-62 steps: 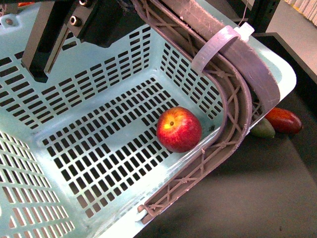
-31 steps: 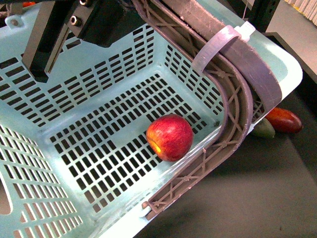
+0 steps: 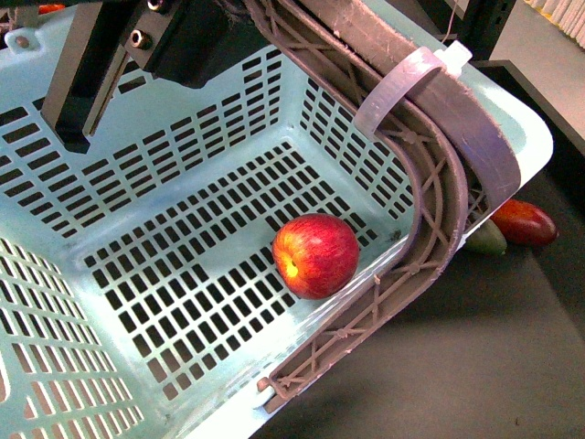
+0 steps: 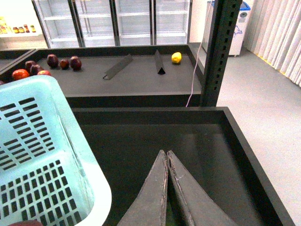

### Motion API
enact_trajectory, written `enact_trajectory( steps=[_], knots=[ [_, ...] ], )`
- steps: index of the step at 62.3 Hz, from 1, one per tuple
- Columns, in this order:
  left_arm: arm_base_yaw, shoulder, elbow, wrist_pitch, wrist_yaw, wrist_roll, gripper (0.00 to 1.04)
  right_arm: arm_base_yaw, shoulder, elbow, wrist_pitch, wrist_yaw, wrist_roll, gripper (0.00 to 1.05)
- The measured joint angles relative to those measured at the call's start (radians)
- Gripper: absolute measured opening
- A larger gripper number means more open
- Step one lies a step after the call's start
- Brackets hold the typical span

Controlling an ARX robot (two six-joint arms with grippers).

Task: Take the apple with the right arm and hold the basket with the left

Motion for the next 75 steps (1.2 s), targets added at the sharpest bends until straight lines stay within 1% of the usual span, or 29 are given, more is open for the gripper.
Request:
enact_trajectory(
  steps=[31, 34, 39, 75],
  knots=[
    [0.0, 0.0, 0.0, 0.0, -0.001, 0.0, 0.16, 0.0, -0.238, -0.085, -0.154, 0.0, 0.0, 0.02],
    [0.0, 0.0, 0.0, 0.0, -0.001, 0.0, 0.16, 0.0, -0.247, -0.105, -0.129, 0.0, 0.0, 0.02],
    [0.0, 0.0, 0.0, 0.0, 0.0, 0.0, 0.16, 0.0, -0.267, -0.108, -0.141, 0.0, -0.001, 0.02],
    [0.0, 0.0, 0.0, 0.0, -0.001, 0.0, 0.16, 0.0, -0.499, -0.108, -0.365, -0.001, -0.001, 0.02]
  ],
)
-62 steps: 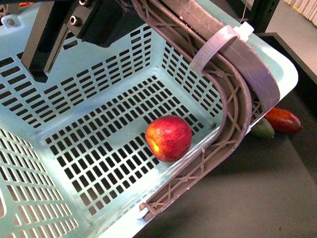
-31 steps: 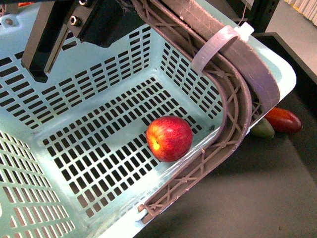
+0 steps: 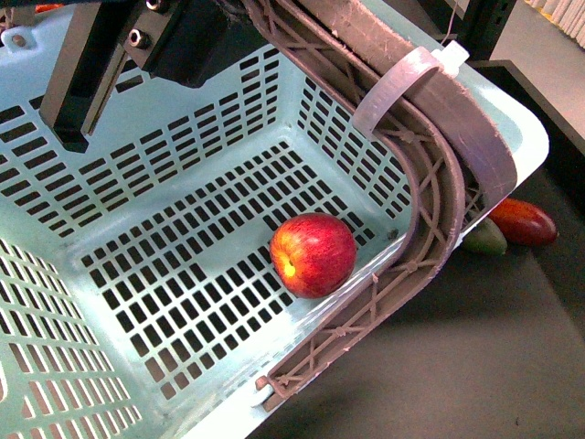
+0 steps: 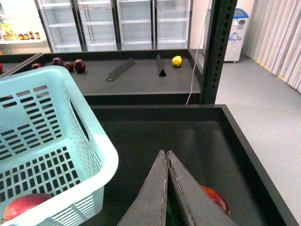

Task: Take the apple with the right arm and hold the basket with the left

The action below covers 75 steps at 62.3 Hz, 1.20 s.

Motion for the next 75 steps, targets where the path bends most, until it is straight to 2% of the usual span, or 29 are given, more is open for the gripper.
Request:
enact_trajectory(
  steps=[20, 25, 40, 57, 61, 75],
  knots=[
    [0.0, 0.0, 0.0, 0.0, 0.0, 0.0, 0.16, 0.0, -0.082, 0.0, -0.081, 0.0, 0.0, 0.02],
    [0.0, 0.0, 0.0, 0.0, -0.001, 0.0, 0.16, 0.0, -0.218, 0.0, -0.242, 0.001, 0.0, 0.02],
    [0.0, 0.0, 0.0, 0.0, 0.0, 0.0, 0.16, 0.0, -0.249, 0.0, -0.254, 0.001, -0.002, 0.03],
    [0.0, 0.0, 0.0, 0.0, 0.0, 0.0, 0.16, 0.0, -0.25, 0.0, -0.254, 0.001, -0.002, 0.48],
    [0.0, 0.0, 0.0, 0.0, 0.0, 0.0, 0.16, 0.0, -0.25, 0.0, -0.254, 0.001, -0.002, 0.62],
    [0.0, 0.0, 0.0, 0.0, 0.0, 0.0, 0.16, 0.0, -0.25, 0.0, -0.254, 0.001, -0.001, 0.97]
  ],
)
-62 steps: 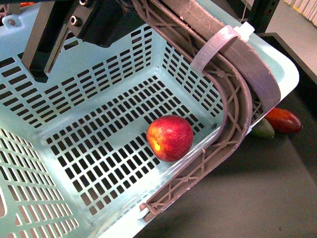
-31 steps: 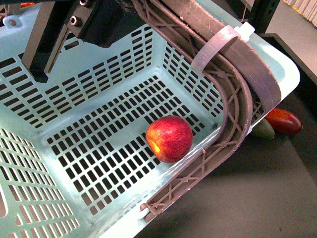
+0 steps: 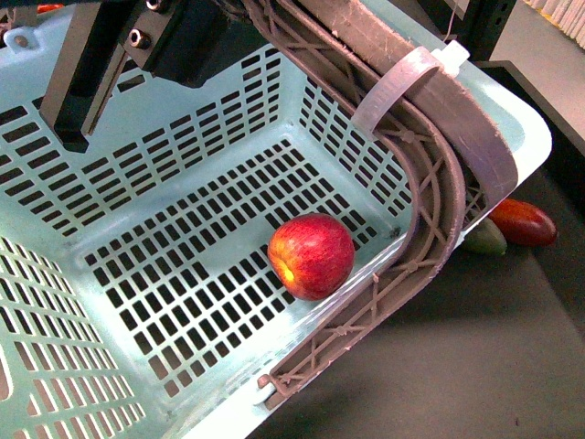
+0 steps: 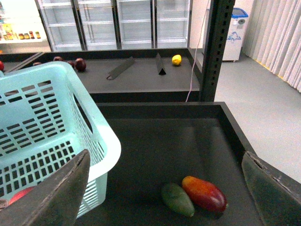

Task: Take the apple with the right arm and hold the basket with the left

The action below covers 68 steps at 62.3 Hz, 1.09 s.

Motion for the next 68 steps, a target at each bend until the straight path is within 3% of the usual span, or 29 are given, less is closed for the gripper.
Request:
enact_trajectory(
  steps=[22, 25, 31, 37, 42, 52, 68],
  knots=[
    [0.0, 0.0, 0.0, 0.0, 0.0, 0.0, 0.16, 0.0, 0.0, 0.0, 0.0, 0.0, 0.0, 0.96],
    [-0.01, 0.003, 0.006, -0.009, -0.075, -0.021, 0.16, 0.0, 0.0, 0.0, 0.0, 0.0, 0.0, 0.96],
    [-0.013, 0.021, 0.019, -0.01, -0.318, -0.13, 0.15, 0.0, 0.0, 0.0, 0.0, 0.0, 0.0, 0.96],
    [-0.004, 0.034, 0.034, 0.004, -0.432, -0.136, 0.15, 0.0, 0.0, 0.0, 0.0, 0.0, 0.0, 0.96],
    [0.017, 0.038, 0.048, 0.019, -0.43, -0.128, 0.15, 0.0, -0.001, 0.0, 0.0, 0.0, 0.0, 0.96],
    [0.093, 0.038, 0.049, 0.051, -0.327, -0.215, 0.15, 0.0, -0.001, 0.0, 0.0, -0.001, 0.0, 0.96],
    [0.293, 0.03, -0.017, 0.145, -0.267, -0.32, 0.15, 0.0, -0.001, 0.0, 0.0, 0.0, 0.0, 0.96]
  ],
)
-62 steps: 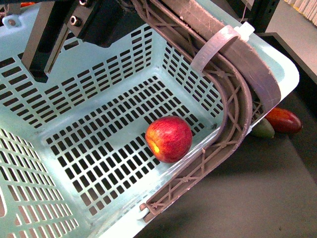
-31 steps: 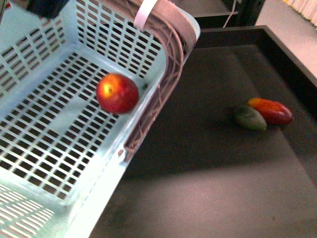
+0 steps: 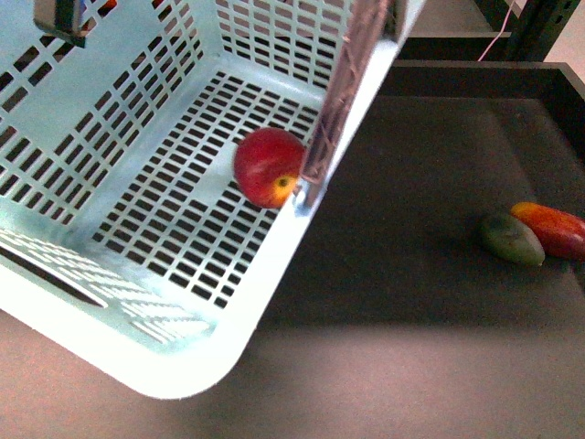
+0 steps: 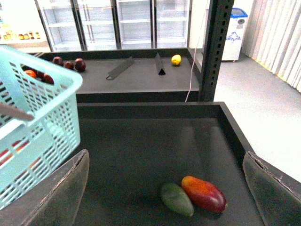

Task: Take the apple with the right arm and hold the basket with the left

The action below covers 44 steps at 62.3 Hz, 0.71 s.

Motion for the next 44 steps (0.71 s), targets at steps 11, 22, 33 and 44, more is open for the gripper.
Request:
enact_trajectory(
  steps=[11, 22, 33, 44],
  knots=[
    [0.123, 0.002, -0.087, 0.043, -0.015, -0.033, 0.15, 0.0, 0.0, 0.0, 0.0, 0.0, 0.0, 0.96],
    [0.176, 0.021, -0.16, 0.098, -0.022, -0.092, 0.15, 0.0, 0.0, 0.0, 0.0, 0.0, 0.0, 0.96],
    [0.192, 0.045, -0.224, 0.16, -0.013, -0.15, 0.15, 0.0, 0.0, 0.0, 0.0, 0.0, 0.0, 0.96],
    [0.198, 0.076, -0.261, 0.185, 0.01, -0.156, 0.15, 0.0, 0.0, 0.0, 0.0, 0.0, 0.0, 0.96]
  ],
)
